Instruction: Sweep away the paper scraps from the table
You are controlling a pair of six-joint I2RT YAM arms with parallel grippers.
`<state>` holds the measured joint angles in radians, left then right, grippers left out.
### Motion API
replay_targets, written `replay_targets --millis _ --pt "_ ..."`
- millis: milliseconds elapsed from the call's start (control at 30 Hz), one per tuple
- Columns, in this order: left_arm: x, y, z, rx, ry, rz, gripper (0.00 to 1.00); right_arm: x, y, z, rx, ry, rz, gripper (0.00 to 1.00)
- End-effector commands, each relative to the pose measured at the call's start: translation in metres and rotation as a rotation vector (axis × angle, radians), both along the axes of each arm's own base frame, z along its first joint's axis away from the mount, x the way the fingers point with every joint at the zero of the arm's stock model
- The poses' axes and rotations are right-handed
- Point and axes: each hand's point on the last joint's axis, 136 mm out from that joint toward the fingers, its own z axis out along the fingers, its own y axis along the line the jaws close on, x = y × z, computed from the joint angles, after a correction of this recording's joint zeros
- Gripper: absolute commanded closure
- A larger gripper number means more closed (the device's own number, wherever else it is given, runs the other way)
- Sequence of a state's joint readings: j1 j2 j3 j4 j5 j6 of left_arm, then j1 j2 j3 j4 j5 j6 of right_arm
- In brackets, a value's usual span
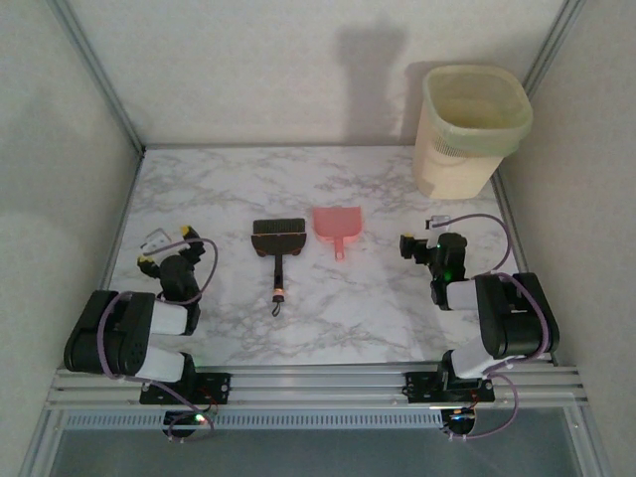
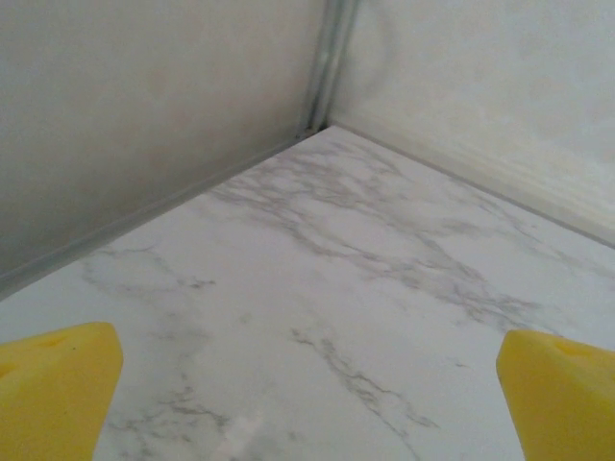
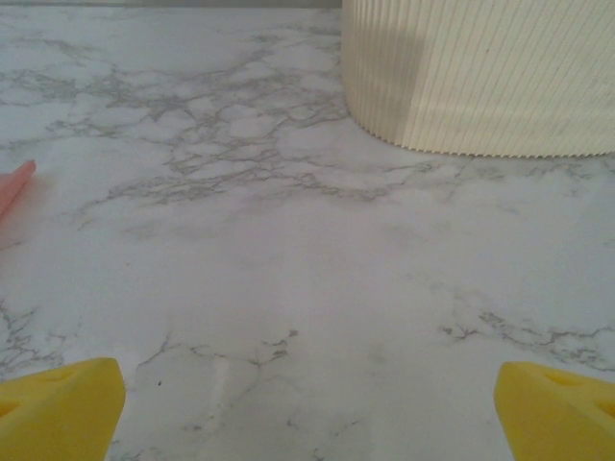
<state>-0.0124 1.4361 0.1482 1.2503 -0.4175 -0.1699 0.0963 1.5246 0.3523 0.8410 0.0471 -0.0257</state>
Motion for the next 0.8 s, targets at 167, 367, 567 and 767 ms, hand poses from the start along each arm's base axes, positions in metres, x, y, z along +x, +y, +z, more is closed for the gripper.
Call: replay_targets --millis 167,367,567,767 --pt "0.024 -0.035 0.008 0.108 -0.018 -0.221 0.0 0.011 -0.016 0.007 0.014 -0.012 -0.087 0.01" --pt "0.03 -0.027 0.005 0.077 0.0 -0.2 0.01 0.012 -0.016 0.008 0.015 -0.013 -0.085 0.01" --pt "0.033 -0.027 0.004 0.065 0.006 -0.221 0.01 0.011 -0.016 0.008 0.017 -0.011 -0.085 0.01" --pt "0.034 -0.028 0.003 0.062 0.011 -0.227 0.0 0.012 -0.015 0.008 0.018 -0.011 -0.084 0.01"
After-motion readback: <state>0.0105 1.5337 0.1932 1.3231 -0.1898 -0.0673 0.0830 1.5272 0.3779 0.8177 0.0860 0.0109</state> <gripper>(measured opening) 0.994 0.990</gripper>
